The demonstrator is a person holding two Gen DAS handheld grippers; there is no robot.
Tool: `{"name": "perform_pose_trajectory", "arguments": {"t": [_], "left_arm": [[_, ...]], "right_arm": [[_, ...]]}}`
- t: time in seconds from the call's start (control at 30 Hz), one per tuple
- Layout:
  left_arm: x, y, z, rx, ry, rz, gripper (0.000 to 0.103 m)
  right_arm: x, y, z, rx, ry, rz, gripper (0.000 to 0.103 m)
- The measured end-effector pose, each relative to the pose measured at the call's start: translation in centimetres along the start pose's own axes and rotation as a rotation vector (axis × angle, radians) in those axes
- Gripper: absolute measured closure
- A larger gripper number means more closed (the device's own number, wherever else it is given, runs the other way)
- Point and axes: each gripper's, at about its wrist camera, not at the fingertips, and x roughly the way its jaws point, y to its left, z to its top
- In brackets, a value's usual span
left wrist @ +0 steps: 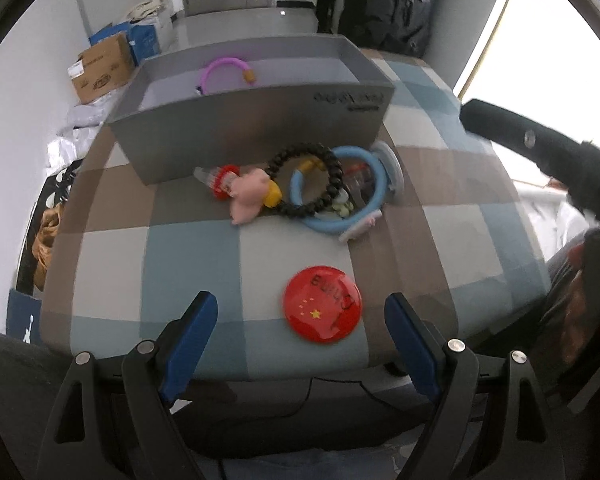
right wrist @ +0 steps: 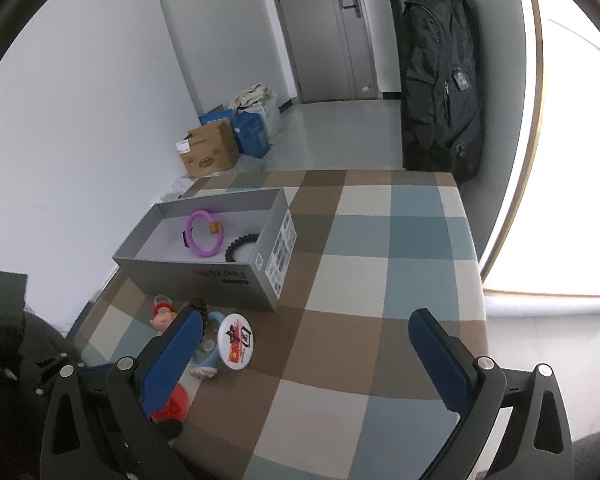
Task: Organize jewelry
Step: 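Grasp the red 'China' badge with the left tool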
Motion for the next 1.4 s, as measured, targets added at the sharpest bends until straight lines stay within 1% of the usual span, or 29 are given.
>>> {"name": "perform_pose_trajectory", "arguments": {"t": [0.13, 0.2, 0.3, 0.37, 0.4, 0.47, 0.63, 0.73, 0.8, 0.9, 0.97, 1.07, 1.13, 1.27, 1.4], "left_arm": [[0.4, -0.5, -0.5, 0.039, 0.009, 0.028, 0.021], [0.4, -0.7, -0.5, 0.048, 0.010, 0.026, 0.023], [0.1, -0.5, -0.4, 0.049, 0.000, 0.030, 0.031], [-0.1, -0.3, -0.4, 0.047, -0.009, 0.029, 0.043], [0.0, -0.2, -0.5, 0.049, -0.013, 0.028, 0.047], [-0.3, -0.1, -0.6, 0.049, -0.022, 0.020, 0.066], [-0.1, 0.8, -0.2, 0.006, -0.017, -0.040, 0.066], [-0.1, 1.1, 0.1, -0.029, -0.012, -0.098, 0.066], [-0.2, 1.2, 0.2, -0.042, -0.016, -0.102, 0.066], [-0.5, 1.6, 0.3, -0.065, -0.023, -0.131, 0.066], [-0.9, 2.1, 0.5, -0.096, -0.029, -0.176, 0.066], [-1.3, 3.3, 1.0, -0.155, -0.046, -0.226, 0.066], [-1.7, 4.1, 1.3, -0.198, -0.061, -0.247, 0.066], [-2.2, 5.5, 1.5, -0.263, -0.089, -0.278, 0.066], [-2.7, 6.6, 1.9, -0.308, -0.124, -0.283, 0.066]], "right_arm": [[0.1, -0.2, 0.1, 0.011, 0.005, -0.005, 0.000], [0.0, -0.5, 0.1, 0.021, 0.006, -0.006, 0.000], [-0.1, -1.0, 0.2, 0.045, 0.005, -0.005, 0.000], [0.0, -1.3, 0.3, 0.063, 0.009, -0.002, 0.000], [0.0, -1.4, 0.3, 0.071, 0.011, 0.001, 0.000], [0.2, -1.6, 0.3, 0.086, 0.021, 0.001, 0.000], [0.6, -1.4, 0.1, 0.082, 0.038, -0.005, 0.000], [0.7, -1.3, 0.1, 0.078, 0.040, -0.006, 0.000], [0.7, -1.3, 0.0, 0.076, 0.043, -0.009, 0.000], [0.8, -1.3, -0.1, 0.071, 0.048, -0.015, 0.000], [0.7, -1.3, -0.1, 0.072, 0.047, -0.011, 0.000], [0.8, -1.3, -0.2, 0.077, 0.053, 0.006, 0.000], [1.0, -1.3, -0.2, 0.092, 0.073, 0.027, 0.000], [1.6, -1.4, -0.3, 0.135, 0.111, 0.089, 0.000], [1.6, -0.5, -0.3, 0.111, 0.110, 0.126, 0.000]]}}
